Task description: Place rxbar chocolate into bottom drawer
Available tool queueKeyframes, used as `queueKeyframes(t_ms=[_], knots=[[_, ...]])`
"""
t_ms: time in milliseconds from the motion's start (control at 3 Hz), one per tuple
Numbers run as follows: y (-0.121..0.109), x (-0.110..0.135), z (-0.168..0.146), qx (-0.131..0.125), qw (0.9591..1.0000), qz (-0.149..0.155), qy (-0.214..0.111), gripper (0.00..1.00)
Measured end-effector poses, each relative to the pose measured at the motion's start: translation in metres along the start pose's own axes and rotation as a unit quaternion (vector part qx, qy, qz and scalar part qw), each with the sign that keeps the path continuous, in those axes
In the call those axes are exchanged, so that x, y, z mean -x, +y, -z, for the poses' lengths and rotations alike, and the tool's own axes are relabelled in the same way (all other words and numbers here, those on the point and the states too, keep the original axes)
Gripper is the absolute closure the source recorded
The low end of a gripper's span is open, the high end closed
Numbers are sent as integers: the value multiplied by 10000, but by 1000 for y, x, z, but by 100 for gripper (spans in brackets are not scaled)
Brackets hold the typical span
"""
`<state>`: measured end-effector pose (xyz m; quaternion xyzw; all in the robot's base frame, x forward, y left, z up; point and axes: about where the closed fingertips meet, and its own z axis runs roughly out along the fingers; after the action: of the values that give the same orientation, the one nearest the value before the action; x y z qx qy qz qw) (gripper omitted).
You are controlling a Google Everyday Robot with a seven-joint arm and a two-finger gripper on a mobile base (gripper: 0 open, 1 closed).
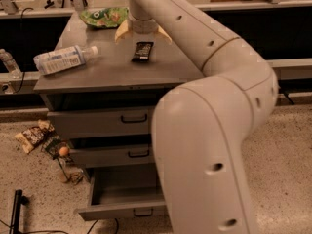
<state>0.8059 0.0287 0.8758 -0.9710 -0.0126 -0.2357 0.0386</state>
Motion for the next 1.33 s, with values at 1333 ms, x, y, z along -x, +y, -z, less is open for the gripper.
queueKeyframes(t_ms=[1333], knots=[[-18, -12, -64, -209, 9975, -481, -469, 11]])
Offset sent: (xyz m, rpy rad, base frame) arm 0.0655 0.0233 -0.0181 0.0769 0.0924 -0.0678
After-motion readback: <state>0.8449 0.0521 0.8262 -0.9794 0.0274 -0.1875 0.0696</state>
